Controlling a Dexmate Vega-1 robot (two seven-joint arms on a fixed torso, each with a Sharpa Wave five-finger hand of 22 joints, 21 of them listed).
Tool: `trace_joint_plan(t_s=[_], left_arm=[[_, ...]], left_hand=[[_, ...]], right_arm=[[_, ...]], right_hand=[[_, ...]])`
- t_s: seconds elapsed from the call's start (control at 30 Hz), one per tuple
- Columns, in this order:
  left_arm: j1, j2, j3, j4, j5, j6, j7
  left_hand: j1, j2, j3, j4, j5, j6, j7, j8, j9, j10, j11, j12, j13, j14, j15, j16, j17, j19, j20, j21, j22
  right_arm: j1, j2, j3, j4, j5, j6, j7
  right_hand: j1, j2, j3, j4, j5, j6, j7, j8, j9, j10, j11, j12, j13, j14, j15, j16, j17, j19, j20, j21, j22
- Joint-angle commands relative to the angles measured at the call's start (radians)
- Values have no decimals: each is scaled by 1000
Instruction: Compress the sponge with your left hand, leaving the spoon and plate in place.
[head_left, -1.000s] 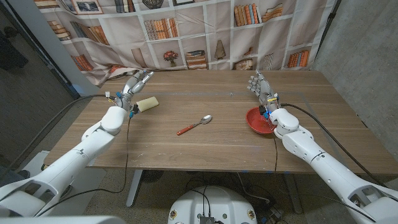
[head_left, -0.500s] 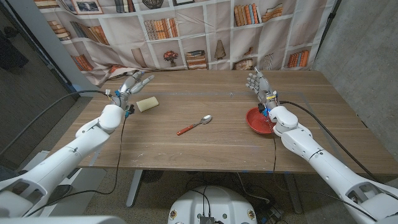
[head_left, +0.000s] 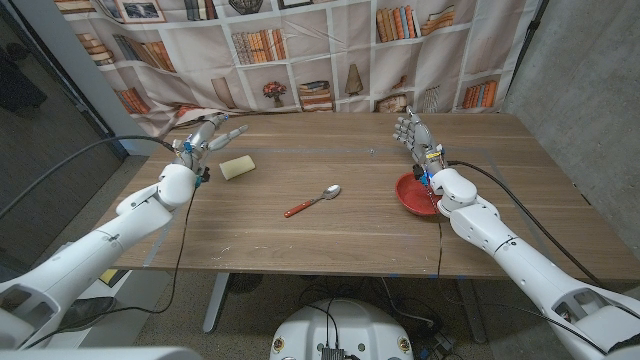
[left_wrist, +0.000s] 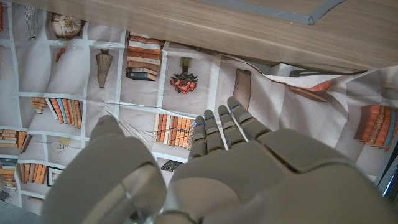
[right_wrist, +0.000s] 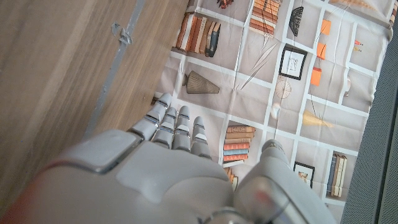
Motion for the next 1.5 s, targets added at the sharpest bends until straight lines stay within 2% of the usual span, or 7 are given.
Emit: trace_joint_plan(t_s=[0.03, 0.47, 0.93, 1.07, 1.23, 1.3, 1.5], left_arm=[[11, 60, 17, -87, 78, 135, -17], [3, 118, 42, -168, 164, 270, -73], [-37, 153, 91, -209, 265, 376, -149], [-48, 151, 108, -213, 299, 402, -159], [-68, 151, 131, -210, 332, 417, -190], [-77, 152, 142, -210, 346, 421, -208], [-102, 157, 171, -214, 391, 436, -262]], left_hand=[[20, 1, 5, -8, 2, 23, -5, 4, 3, 15, -2, -4, 5, 17, 0, 2, 5, 10, 0, -2, 3], [58, 7, 6, -23, 2, 92, -22, 10, 4, 85, -20, -1, 7, 97, -27, 10, 5, 86, 0, 5, 3], [97, 5, 11, -43, 5, 120, -28, 11, 4, 108, -34, -4, 7, 117, -34, 5, 4, 103, 4, 0, 3], [108, 6, 11, -47, 6, 119, -37, 5, 4, 110, -41, -9, 8, 119, -30, 1, 5, 91, 42, -9, 4], [110, 6, 10, -48, 6, 113, -45, 0, 4, 106, -53, -14, 9, 116, -31, -3, 6, 89, 49, -13, 5], [113, 6, 9, -49, 7, 105, -55, -6, 5, 104, -55, -17, 9, 119, -35, -4, 7, 99, 67, -11, 6], [125, 4, 8, -55, 8, 93, -89, -15, 6, 94, -76, -27, 10, 126, -41, -6, 8, 115, 79, -10, 7]], right_arm=[[15, -7, -8, -1, 10, -37, 21], [39, 14, -23, 38, 5, -17, 41], [39, 27, -24, 54, 4, -2, 36], [38, 28, -23, 55, 5, -2, 36], [36, 27, -22, 51, 6, -5, 32], [35, 26, -22, 50, 7, -8, 33], [35, 27, -20, 52, 13, -6, 38]], right_hand=[[10, -1, 1, -4, -2, 11, 3, 0, 4, 11, 3, -1, 3, 9, 0, -5, 5, 11, -1, -7, 5], [12, 2, 1, -5, -2, 13, 4, -1, 4, 12, 3, -3, 4, 10, -1, -6, 5, 12, -1, -11, 5], [12, 3, 1, -6, -2, 14, 4, -2, 4, 14, 3, -4, 4, 11, -1, -7, 6, 15, -1, -13, 5], [12, 3, 0, -6, -2, 14, 4, -2, 4, 15, 4, -4, 4, 11, -1, -8, 5, 15, -1, -14, 5], [12, 3, 0, -6, -3, 14, 3, -2, 4, 16, 2, -5, 4, 12, -2, -8, 6, 15, -1, -15, 5], [12, 3, 0, -6, -3, 14, 4, -2, 4, 16, 3, -5, 4, 12, -2, -7, 6, 15, -1, -16, 5], [12, 3, 0, -7, -3, 15, 3, -2, 4, 16, 3, -6, 4, 13, -1, -8, 6, 16, 0, -17, 5]])
